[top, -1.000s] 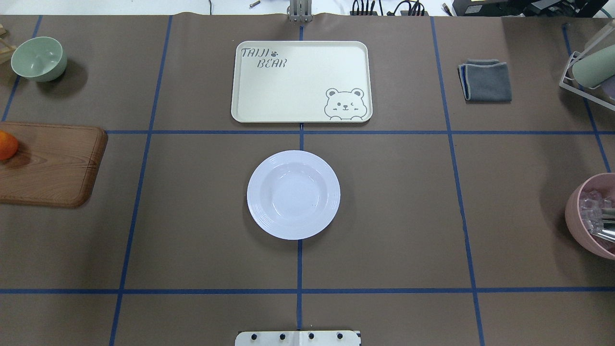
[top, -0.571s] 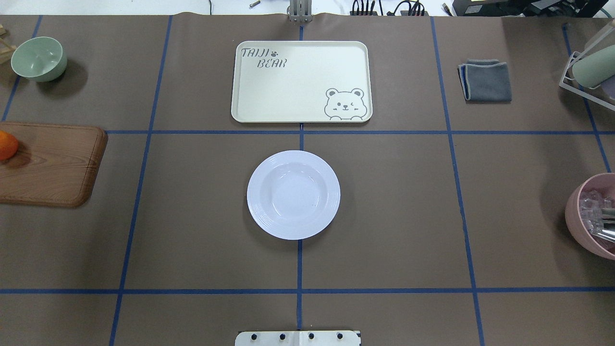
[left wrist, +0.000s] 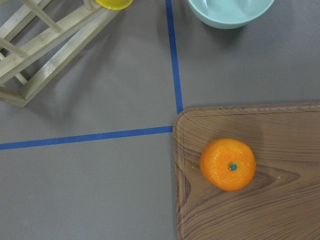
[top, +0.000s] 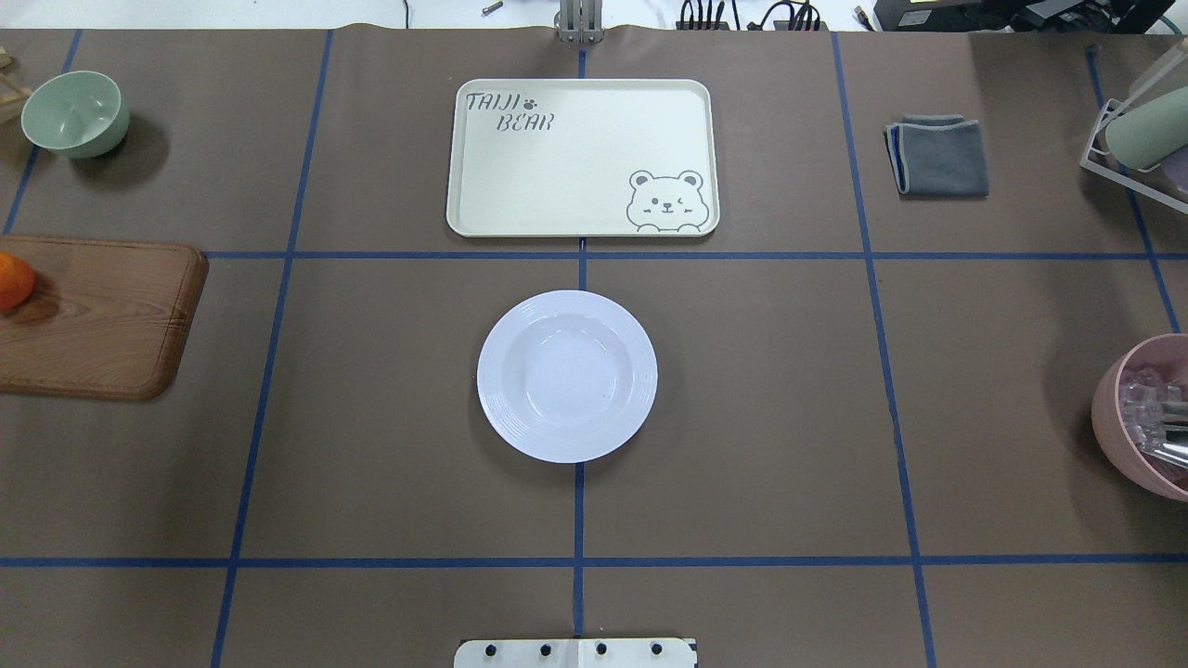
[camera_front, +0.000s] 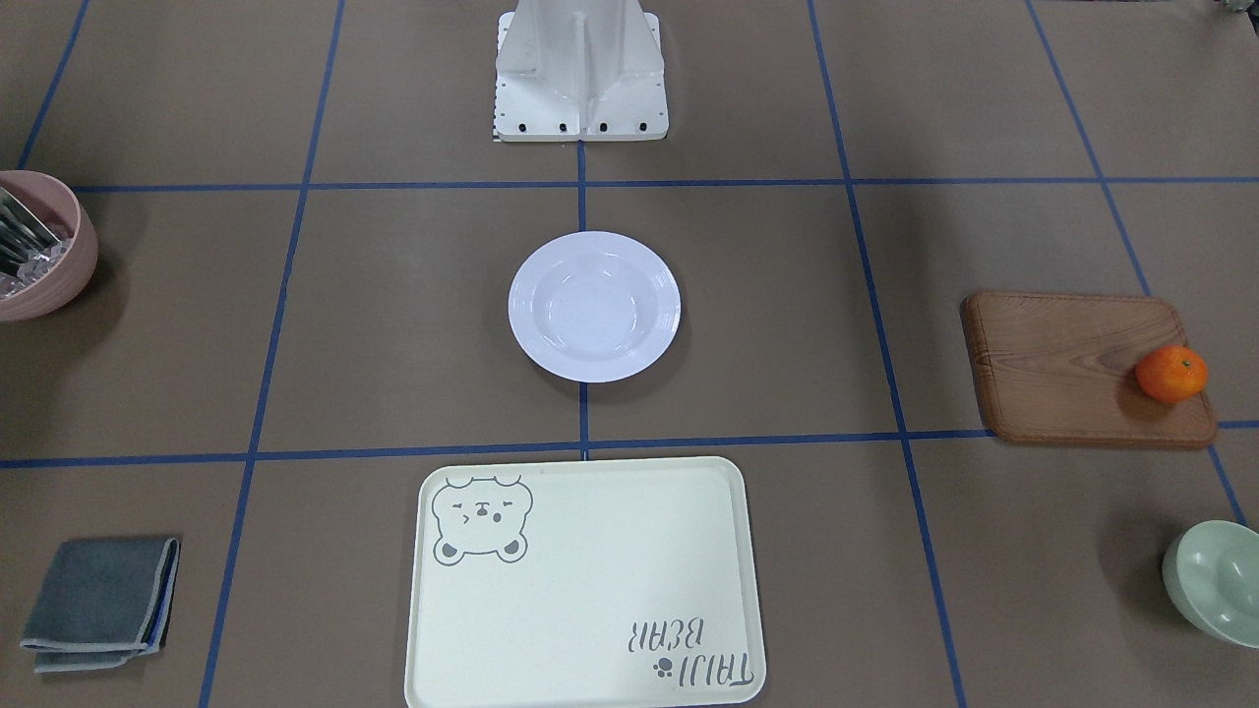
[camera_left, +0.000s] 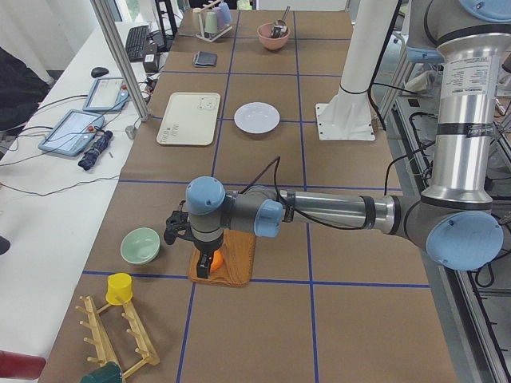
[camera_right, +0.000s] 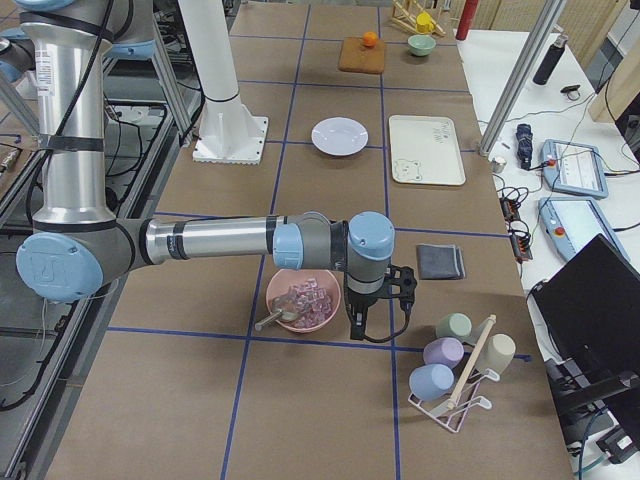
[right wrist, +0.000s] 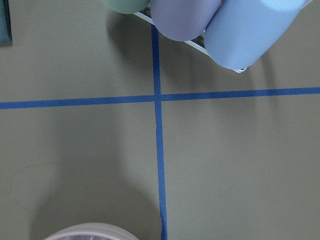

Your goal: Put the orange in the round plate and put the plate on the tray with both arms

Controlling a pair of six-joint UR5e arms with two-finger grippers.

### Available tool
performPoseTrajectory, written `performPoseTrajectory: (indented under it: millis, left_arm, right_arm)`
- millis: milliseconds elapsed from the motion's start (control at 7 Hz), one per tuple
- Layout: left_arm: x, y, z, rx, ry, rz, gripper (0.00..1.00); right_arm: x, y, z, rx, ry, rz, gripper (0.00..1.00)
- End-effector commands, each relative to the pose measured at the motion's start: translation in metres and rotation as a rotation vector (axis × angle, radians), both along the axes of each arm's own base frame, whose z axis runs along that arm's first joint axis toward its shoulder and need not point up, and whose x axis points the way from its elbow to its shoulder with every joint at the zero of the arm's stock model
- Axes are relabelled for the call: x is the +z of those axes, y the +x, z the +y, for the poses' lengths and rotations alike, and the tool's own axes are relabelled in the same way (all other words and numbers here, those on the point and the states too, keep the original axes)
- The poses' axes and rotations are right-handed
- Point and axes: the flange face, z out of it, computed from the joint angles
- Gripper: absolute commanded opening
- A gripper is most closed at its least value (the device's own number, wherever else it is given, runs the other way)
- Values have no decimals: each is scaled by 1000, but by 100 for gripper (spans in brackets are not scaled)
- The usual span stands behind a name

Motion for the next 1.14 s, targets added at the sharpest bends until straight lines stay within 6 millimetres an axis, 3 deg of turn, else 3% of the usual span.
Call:
performPoseTrajectory:
  millis: [0, 143, 286, 429, 571, 1000]
  left_arm:
    - [-23, 32, -19, 21, 10, 12, 98]
    - [-27, 81, -29, 5, -83, 19, 98]
    - [-28, 97, -31, -17, -97, 28, 98]
    - [-12, 124, -36, -28, -96, 11, 98]
    - [-4, 145, -55, -36, -79, -10, 98]
    - [23, 148, -57, -24, -117, -28, 98]
  right_arm:
    - [-11, 1, -11, -1, 24, 2, 100]
    - [4, -1, -5, -3, -6, -4, 100]
    - [1, -1, -9, -3, 1, -4, 100]
    - [4, -1, -7, 5, -12, -4, 100]
    - [1, -1, -9, 6, -8, -4, 100]
    - [2, -3, -11, 4, -12, -9, 100]
